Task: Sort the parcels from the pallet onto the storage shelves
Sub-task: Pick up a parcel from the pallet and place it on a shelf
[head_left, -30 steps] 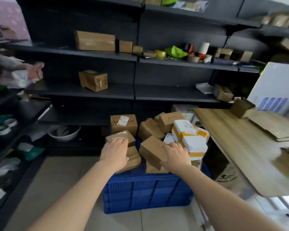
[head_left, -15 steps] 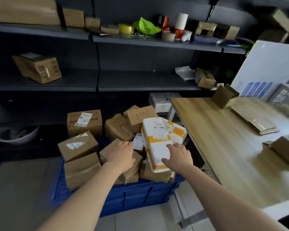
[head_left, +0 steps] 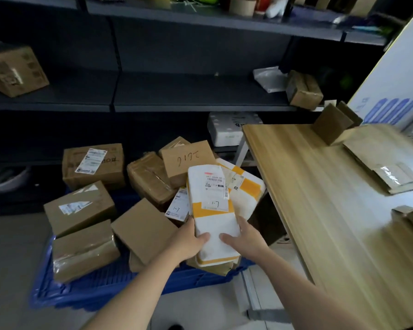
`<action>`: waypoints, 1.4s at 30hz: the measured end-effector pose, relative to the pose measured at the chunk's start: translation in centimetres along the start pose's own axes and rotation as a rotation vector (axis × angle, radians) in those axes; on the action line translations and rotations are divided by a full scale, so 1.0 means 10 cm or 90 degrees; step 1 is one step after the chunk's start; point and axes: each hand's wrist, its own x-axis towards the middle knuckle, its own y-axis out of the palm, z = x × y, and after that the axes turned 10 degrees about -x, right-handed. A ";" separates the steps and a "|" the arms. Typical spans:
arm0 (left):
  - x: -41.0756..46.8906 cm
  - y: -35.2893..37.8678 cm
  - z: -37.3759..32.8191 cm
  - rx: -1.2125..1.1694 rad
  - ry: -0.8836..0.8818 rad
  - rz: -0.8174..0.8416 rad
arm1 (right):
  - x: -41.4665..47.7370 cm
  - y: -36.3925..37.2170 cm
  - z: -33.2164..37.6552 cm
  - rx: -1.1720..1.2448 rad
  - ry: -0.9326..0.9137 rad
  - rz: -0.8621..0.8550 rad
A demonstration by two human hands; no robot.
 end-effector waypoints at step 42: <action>-5.53 -0.55 1.96 -0.502 0.046 -1.065 | -4.02 2.64 2.27 0.214 -0.821 0.316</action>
